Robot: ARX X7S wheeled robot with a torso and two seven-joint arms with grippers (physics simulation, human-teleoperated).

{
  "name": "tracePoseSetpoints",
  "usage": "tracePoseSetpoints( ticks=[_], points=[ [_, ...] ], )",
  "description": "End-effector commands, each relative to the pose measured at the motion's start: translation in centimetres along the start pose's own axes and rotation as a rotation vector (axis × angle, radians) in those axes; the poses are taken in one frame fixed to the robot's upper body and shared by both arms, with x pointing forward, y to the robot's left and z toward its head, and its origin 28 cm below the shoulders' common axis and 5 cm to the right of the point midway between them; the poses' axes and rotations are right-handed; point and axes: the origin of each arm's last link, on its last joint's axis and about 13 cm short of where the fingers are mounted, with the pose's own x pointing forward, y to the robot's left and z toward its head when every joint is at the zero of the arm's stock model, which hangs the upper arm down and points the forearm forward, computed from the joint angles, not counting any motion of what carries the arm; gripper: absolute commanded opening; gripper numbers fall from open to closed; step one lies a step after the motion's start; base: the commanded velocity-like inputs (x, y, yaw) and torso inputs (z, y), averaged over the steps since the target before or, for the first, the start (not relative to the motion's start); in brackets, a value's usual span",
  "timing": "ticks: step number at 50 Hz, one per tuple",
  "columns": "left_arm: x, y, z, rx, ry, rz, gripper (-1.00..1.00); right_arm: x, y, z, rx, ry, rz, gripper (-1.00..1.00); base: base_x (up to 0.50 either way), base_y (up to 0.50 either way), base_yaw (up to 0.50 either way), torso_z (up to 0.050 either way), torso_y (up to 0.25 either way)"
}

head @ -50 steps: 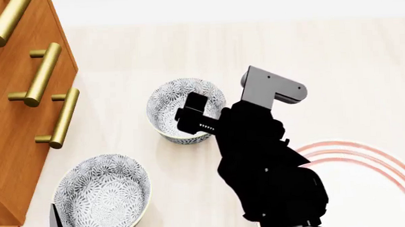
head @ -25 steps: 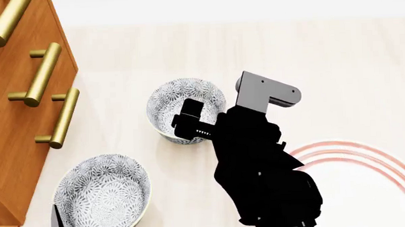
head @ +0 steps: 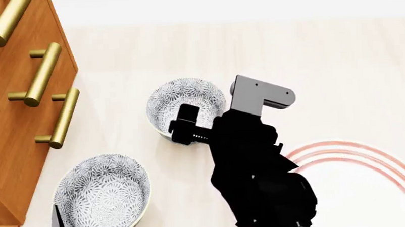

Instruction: Pick up the bowl and put it in the front on the plate.

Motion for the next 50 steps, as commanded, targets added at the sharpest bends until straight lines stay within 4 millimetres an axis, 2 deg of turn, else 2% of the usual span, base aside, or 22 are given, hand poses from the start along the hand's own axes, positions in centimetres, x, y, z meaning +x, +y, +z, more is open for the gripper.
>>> tracePoseSetpoints(
  ticks=[1, 2, 3, 16, 28, 31, 34, 40, 45, 50],
  points=[
    [0.1, 0.0, 0.0, 0.005, -0.003, 0.000, 1.00, 0.0, 0.4, -0.3, -0.005, -0.006, 0.027, 1.00, 0.00, 0.00, 0.00, 0.000, 0.000],
    [0.1, 0.0, -0.1, 0.005, -0.002, 0.001, 1.00, 0.0, 0.4, -0.3, -0.008, -0.008, 0.026, 1.00, 0.00, 0.00, 0.00, 0.000, 0.000],
    [0.1, 0.0, -0.1, 0.005, -0.002, 0.002, 1.00, 0.0, 0.4, -0.3, -0.010, -0.011, 0.025, -1.00, 0.00, 0.00, 0.00, 0.000, 0.000],
    [0.2, 0.1, -0.1, 0.005, 0.003, 0.011, 1.00, -0.4, 0.5, 0.3, -0.017, -0.046, 0.019, -1.00, 0.00, 0.00, 0.00, 0.000, 0.000],
    [0.1, 0.1, -0.1, 0.005, 0.003, 0.008, 1.00, -2.0, 1.1, 1.6, -0.026, -0.122, 0.034, -1.00, 0.00, 0.00, 0.00, 0.000, 0.000],
    [0.1, 0.1, 0.0, 0.006, 0.002, 0.007, 1.00, -2.4, 1.2, 2.1, -0.020, -0.141, 0.037, -1.00, 0.00, 0.00, 0.00, 0.000, 0.000],
    [0.1, 0.0, -0.1, 0.006, 0.001, 0.004, 1.00, -3.2, 1.2, 3.6, -0.003, -0.191, 0.039, -1.00, 0.00, 0.00, 0.00, 0.000, 0.000],
    [0.1, 0.0, -0.1, 0.006, 0.000, 0.002, 1.00, -4.4, 0.5, 5.5, 0.028, -0.247, 0.034, -1.00, 0.00, 0.00, 0.00, 0.000, 0.000],
    [0.1, 0.0, -0.1, 0.006, 0.002, 0.000, 1.00, -6.0, -0.2, 7.2, 0.042, -0.308, 0.039, -1.00, 0.00, 0.00, 0.00, 0.000, 0.000],
    [0.0, -0.1, -0.1, 0.006, 0.002, -0.001, 1.00, -8.5, -1.2, 8.7, 0.036, -0.373, 0.050, -1.00, 0.00, 0.00, 0.00, 0.000, 0.000]
  ],
)
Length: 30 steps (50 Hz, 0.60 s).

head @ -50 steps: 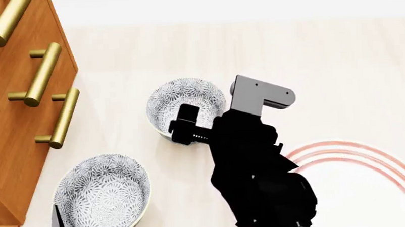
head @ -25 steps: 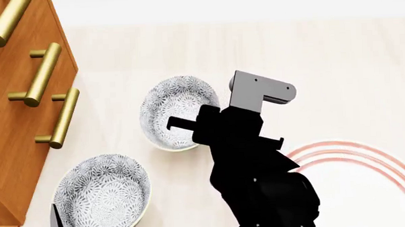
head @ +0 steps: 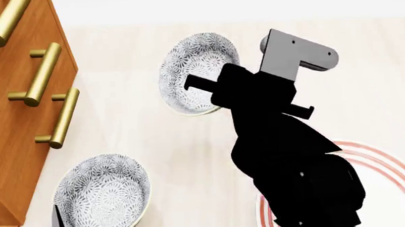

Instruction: Pick up the bowl and put it in the front on the plate.

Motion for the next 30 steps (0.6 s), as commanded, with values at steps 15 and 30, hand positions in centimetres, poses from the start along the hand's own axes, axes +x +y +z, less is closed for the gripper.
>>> tracePoseSetpoints(
  ticks=[15, 30],
  points=[
    [-0.4, -0.4, -0.4, -0.002, 0.010, -0.020, 1.00, -9.7, -5.6, 7.7, -0.009, -0.272, 0.004, -1.00, 0.00, 0.00, 0.00, 0.000, 0.000],
    [-0.5, -0.5, -0.7, 0.002, 0.030, -0.028, 1.00, -15.3, -9.6, 8.1, -0.064, -0.312, -0.024, -1.00, 0.00, 0.00, 0.00, 0.000, 0.000]
  ],
)
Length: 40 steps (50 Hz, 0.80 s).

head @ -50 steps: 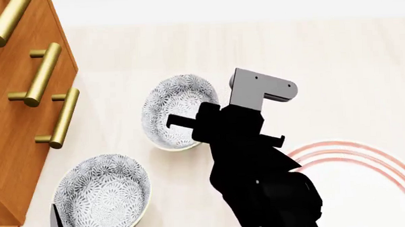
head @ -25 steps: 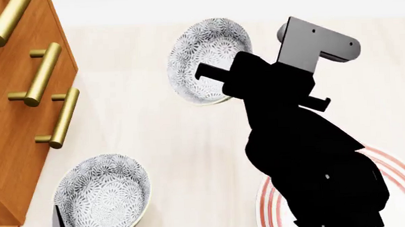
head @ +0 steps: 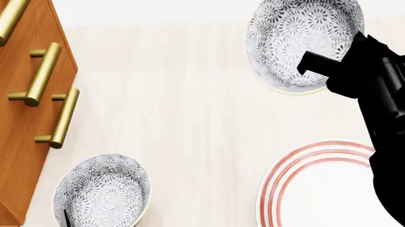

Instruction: Pick up the bowl and put it in the front on the plate.

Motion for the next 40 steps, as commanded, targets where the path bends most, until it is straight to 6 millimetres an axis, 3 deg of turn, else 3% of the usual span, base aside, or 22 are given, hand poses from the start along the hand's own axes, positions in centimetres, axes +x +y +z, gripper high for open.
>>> tracePoseSetpoints(
  ticks=[1, 10, 22, 40],
  points=[
    [0.0, -0.2, -0.2, 0.007, 0.008, -0.008, 1.00, -4.1, -2.6, 1.7, -0.062, -0.056, 0.005, -1.00, 0.00, 0.00, 0.00, 0.000, 0.000],
    [0.0, -0.3, -0.1, 0.016, 0.006, -0.015, 1.00, -6.4, -5.6, -0.1, -0.096, 0.036, -0.035, -1.00, 0.00, 0.00, 0.00, 0.000, 0.000],
    [-0.1, -0.4, -0.1, 0.024, 0.006, -0.031, 1.00, -6.4, -7.9, -6.5, -0.090, 0.307, -0.003, -1.00, 0.00, 0.00, 0.00, 0.000, 0.000],
    [-0.3, -0.5, -0.2, 0.025, 0.014, -0.052, 1.00, -6.3, -11.1, -8.1, -0.056, 0.359, -0.114, -1.00, 0.00, 0.00, 0.00, 0.000, 0.001]
  ],
)
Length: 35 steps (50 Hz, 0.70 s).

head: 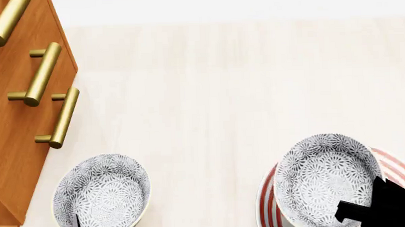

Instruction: Pick up the bowl and put it in the front on the plate.

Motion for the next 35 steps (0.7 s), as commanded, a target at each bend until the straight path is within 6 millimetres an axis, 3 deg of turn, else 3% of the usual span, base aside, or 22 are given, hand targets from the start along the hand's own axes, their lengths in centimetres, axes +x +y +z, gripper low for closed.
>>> tracePoseSetpoints(
  ticks=[1, 13, 35],
  points=[
    [0.0, -0.1, -0.1, 0.007, 0.000, -0.014, 1.00, 0.3, -2.0, -1.0, 0.041, 0.019, -0.059, -1.00, 0.00, 0.00, 0.00, 0.000, 0.000],
    [0.0, -0.2, -0.2, 0.008, 0.004, -0.026, 1.00, 1.0, -3.3, -2.2, 0.199, 0.073, -0.044, -1.00, 0.00, 0.00, 0.00, 0.000, 0.000],
    [-0.1, -0.3, -0.2, 0.011, 0.004, -0.038, 1.00, 1.1, -4.2, -5.3, 0.274, 0.162, -0.051, -1.00, 0.00, 0.00, 0.00, 0.000, 0.000]
  ],
)
